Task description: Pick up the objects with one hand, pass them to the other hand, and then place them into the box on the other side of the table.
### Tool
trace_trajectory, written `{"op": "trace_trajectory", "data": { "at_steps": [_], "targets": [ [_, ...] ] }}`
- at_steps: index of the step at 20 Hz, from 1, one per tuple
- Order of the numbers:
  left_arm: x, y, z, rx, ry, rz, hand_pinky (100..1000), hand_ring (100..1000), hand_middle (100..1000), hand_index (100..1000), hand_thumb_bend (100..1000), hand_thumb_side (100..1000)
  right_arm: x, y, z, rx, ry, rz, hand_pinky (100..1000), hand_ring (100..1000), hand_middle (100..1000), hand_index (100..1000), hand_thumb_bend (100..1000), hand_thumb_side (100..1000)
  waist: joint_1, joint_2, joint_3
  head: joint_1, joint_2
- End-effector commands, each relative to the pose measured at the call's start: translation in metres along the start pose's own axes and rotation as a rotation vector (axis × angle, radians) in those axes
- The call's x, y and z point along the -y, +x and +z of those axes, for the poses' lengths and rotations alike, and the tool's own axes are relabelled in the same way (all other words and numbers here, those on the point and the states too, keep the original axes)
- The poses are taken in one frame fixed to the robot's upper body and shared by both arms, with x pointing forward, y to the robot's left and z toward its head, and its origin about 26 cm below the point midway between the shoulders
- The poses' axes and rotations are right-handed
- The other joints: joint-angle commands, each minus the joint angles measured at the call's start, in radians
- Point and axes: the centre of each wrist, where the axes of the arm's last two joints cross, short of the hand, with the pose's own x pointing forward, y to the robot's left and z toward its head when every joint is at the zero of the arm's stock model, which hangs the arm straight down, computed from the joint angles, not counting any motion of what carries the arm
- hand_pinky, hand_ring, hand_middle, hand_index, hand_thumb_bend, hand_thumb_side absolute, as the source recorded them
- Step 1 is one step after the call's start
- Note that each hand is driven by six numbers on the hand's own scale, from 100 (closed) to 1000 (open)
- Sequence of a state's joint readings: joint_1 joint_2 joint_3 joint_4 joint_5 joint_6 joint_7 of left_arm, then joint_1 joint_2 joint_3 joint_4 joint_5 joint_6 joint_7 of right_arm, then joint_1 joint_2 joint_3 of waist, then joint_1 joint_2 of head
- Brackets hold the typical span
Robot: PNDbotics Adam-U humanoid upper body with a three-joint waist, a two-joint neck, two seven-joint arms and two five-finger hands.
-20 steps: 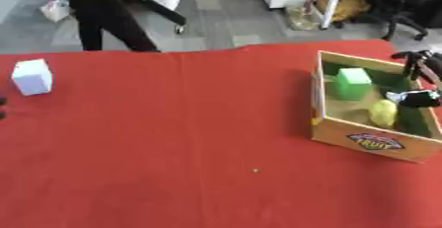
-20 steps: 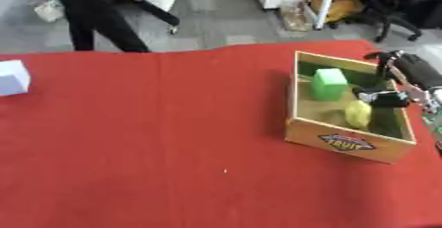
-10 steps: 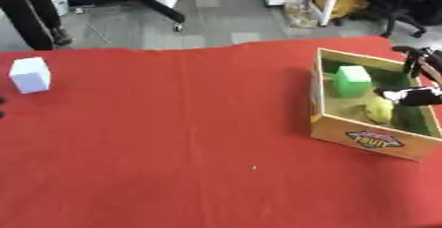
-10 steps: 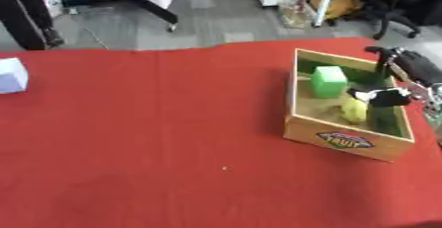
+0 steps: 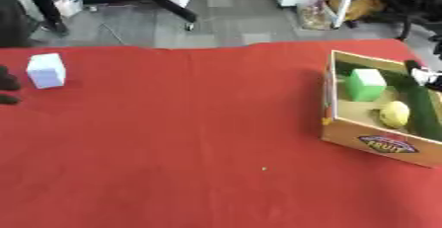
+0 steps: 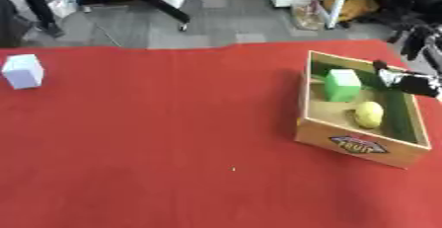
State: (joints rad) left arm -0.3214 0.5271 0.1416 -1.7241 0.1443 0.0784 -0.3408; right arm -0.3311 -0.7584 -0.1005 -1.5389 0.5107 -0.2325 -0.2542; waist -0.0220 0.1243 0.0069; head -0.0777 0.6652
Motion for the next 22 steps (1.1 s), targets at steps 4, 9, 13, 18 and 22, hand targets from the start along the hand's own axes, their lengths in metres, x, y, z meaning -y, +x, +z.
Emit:
{"op": "trace_trajectory", "data": {
  "at_steps": [4,9,13,18,22],
  "targets": [
    [-0.055,0.023,-0.016,-0.039,0.074,-0.419,756,781,740,818,532,683,0.028,0.071,-0.004,0.204,-0.136,-0.089,690,437,427,806,299,204,-0.003,0.001,-0.024,0.048,-0.026],
    [-0.086,0.019,-0.041,-0.163,0.203,-0.648,783,809,771,857,631,643,0.028,0.102,0.002,0.313,-0.137,-0.104,694,443,430,808,286,205,0.003,0.005,-0.04,0.082,-0.047],
    [-0.086,-0.007,-0.066,-0.299,0.405,-0.631,787,825,789,879,698,618,0.019,0.112,0.001,0.359,-0.122,-0.156,693,438,425,801,272,207,-0.002,0.01,-0.057,0.093,-0.058],
    [-0.073,-0.044,-0.088,-0.471,0.579,-0.597,775,821,783,882,783,628,0.012,0.119,0.0,0.399,-0.111,-0.204,694,435,422,799,251,210,-0.013,0.026,-0.084,0.113,-0.073],
    [-0.069,-0.06,-0.095,-0.572,0.71,-0.547,764,814,777,888,883,635,0.007,0.123,-0.001,0.426,-0.114,-0.233,694,431,418,795,237,210,-0.02,0.048,-0.11,0.138,-0.089]
  ]
}}
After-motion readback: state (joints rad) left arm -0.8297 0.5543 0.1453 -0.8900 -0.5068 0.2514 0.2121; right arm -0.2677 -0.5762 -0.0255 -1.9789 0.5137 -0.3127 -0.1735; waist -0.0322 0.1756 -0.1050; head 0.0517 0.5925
